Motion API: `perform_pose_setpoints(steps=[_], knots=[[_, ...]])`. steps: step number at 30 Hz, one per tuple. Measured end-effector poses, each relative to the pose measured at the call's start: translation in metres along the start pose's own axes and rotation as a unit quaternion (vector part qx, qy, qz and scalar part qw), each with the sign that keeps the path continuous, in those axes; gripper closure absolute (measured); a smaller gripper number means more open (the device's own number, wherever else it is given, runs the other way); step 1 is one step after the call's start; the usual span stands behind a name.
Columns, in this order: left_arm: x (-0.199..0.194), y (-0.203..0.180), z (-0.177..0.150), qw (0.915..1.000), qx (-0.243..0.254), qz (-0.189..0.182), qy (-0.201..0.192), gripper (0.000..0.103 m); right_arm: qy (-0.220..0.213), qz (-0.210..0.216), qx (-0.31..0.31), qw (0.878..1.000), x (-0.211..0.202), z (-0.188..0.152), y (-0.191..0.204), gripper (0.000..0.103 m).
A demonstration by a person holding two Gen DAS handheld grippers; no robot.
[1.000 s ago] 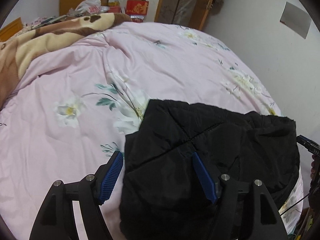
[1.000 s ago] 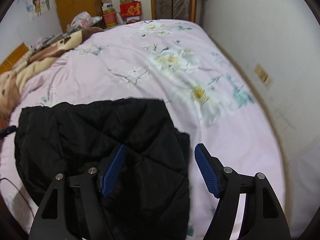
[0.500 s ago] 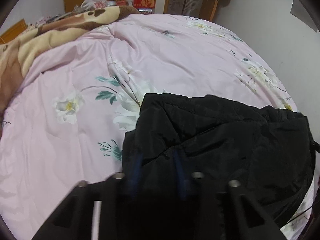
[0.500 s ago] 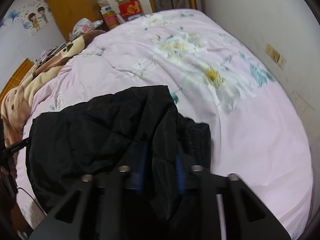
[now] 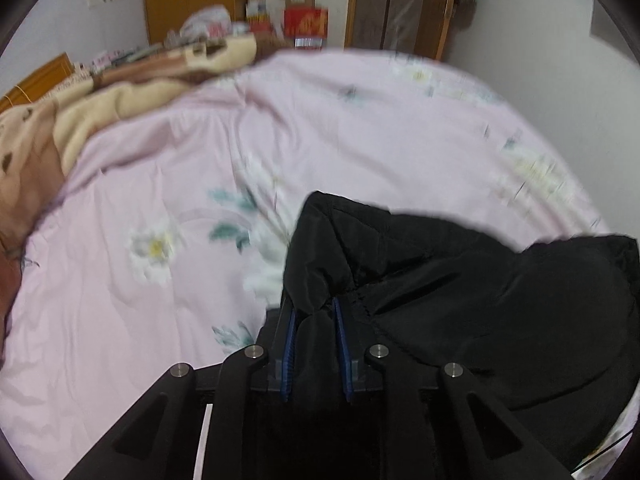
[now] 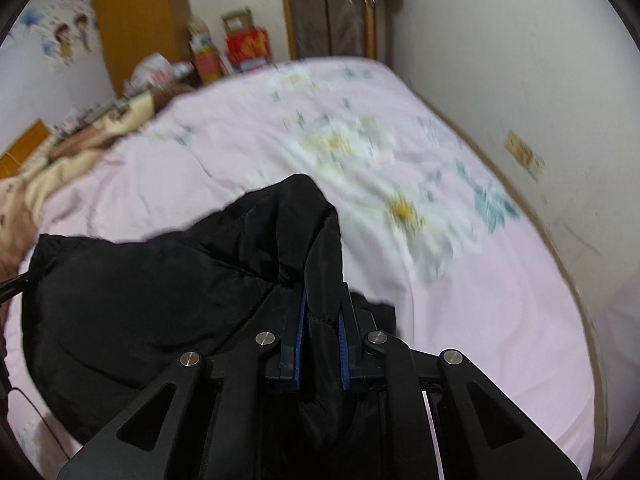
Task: Fold large clothes
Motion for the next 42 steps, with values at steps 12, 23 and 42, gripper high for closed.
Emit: perform_pose_setpoints(steps=[12,23,42], knots=[[0.047,-0.015,-0.017,0.9966,0.06,0.05,0.026,0.079,0.12,-0.03,-0.045,0.991,0.063,-0.022,0.014,0.083],[-0.041,0.001,-0.005,0.9993,-0.018,0.006,-0.031,0.044,0.012,-0.079,-0.021,0.997,-0.029,0.0,0.021,0.038],[0.002,-0.073,-0.11,0.9986,0.031,-0.039,0.02,0.029,0.034,0.003,-0.07,0.997,0.01,-0.058,0.118,0.036]])
Point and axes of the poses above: each gripper's, at about its wrist camera, not at the fingertips, and x roughly the way its jaws point, y to its left, z to its top, the point moved 3 cm from there along x, roughly the way its jaws point, and after that the axes turned 14 degrees about -x, right-handed, at the moved point
